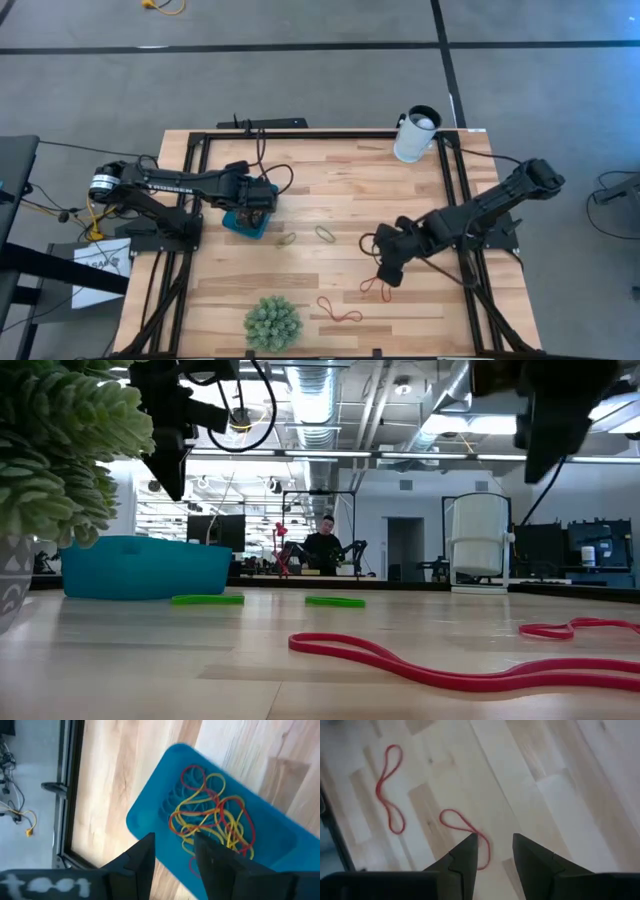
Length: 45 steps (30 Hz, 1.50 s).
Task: Pick and place items into bin
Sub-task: Put the red rubber band into the blue bin
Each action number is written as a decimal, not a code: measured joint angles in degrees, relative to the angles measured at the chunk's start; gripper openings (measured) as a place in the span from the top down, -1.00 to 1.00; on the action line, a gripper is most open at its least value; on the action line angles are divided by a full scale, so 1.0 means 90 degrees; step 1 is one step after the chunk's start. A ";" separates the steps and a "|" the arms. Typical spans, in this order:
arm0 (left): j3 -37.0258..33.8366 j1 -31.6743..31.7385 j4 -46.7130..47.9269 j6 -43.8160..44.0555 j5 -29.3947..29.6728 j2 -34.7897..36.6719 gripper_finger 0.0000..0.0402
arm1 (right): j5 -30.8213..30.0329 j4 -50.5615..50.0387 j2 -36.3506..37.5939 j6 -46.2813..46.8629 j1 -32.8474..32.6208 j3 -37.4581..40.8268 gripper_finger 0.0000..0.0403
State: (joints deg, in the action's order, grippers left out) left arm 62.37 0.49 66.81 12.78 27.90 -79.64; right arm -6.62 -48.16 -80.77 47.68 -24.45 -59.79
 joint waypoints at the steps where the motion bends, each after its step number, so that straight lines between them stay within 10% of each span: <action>1: -0.0001 0.0000 -0.0091 -0.0001 -0.0015 0.0000 0.36 | -0.0061 -0.0079 -0.0015 0.0188 -0.0058 0.0009 0.41; 25: 0.0000 -0.0301 -0.0610 0.1027 -0.0284 -0.0010 0.36 | 0.1539 0.0472 -0.2275 -0.0011 -0.0407 0.0012 0.41; 45: 0.0000 -0.0583 -0.0801 0.1120 -0.0548 -0.0012 0.36 | 0.1027 0.0330 -0.2531 -0.0690 -0.0142 0.0005 0.41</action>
State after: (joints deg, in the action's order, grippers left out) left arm 62.37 -4.75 59.60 22.85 22.96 -79.75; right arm 2.63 -45.19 -103.55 41.47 -25.73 -59.75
